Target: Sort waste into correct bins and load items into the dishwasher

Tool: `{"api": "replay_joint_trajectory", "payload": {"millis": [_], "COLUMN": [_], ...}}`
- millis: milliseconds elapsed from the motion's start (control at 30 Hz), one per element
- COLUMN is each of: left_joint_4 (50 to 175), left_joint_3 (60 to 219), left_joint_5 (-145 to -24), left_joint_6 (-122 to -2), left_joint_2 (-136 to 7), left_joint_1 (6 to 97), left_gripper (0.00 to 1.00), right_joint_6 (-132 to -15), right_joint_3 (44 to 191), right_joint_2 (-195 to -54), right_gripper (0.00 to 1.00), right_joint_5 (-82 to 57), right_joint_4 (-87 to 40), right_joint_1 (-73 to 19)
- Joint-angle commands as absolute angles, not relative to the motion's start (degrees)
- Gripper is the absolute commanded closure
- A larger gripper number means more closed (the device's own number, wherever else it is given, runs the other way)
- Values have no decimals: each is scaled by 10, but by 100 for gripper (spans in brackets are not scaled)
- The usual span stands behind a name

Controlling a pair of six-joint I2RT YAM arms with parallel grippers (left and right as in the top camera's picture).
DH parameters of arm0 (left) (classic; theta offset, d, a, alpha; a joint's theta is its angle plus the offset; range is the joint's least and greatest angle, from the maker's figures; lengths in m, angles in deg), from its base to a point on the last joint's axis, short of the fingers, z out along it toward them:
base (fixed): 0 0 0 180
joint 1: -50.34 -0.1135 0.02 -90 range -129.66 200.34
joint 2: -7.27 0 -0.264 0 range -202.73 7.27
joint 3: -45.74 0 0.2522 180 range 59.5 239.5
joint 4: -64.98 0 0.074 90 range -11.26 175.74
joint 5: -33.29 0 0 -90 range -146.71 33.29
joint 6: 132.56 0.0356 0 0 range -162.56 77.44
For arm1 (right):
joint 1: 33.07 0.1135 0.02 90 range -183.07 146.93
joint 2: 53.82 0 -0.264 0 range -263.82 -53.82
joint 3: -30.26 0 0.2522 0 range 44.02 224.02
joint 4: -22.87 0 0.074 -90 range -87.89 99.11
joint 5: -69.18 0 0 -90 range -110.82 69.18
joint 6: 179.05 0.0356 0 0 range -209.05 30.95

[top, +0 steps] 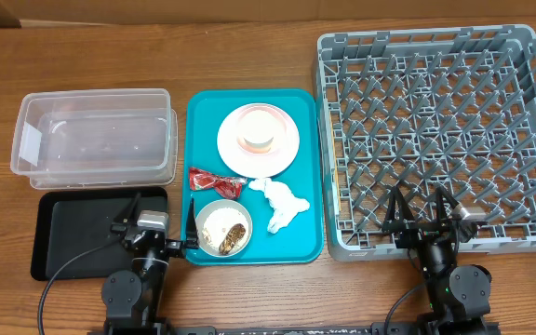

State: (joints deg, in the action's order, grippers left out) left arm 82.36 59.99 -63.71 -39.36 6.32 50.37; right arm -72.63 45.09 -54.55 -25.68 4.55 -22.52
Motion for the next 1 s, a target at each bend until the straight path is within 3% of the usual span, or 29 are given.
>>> {"api": "replay_joint_trajectory", "payload": {"millis": [0, 167, 700, 967], "left_joint_4": [819, 806, 789, 790], "left_joint_3": [598, 598, 598, 616], "left_joint_5": [-702, -707, -718, -807], "left_joint_6": [-438, -587, -638, -656], "left_joint_2": [70, 70, 70, 70], "left_joint_1": [504, 504, 504, 504], "left_gripper": [0, 0, 0, 0], "right_joint_6": [-730, -730, -730, -730], "right_joint_3": [445, 445, 445, 445], "right_joint_2": [-540, -540, -540, -540], "right_gripper": [0, 0, 0, 0], "right_joint_5": [-257, -257, -257, -257], "right_joint_4": [49, 49, 49, 49], "right_joint_1": [-222, -222, -222, -222]}}
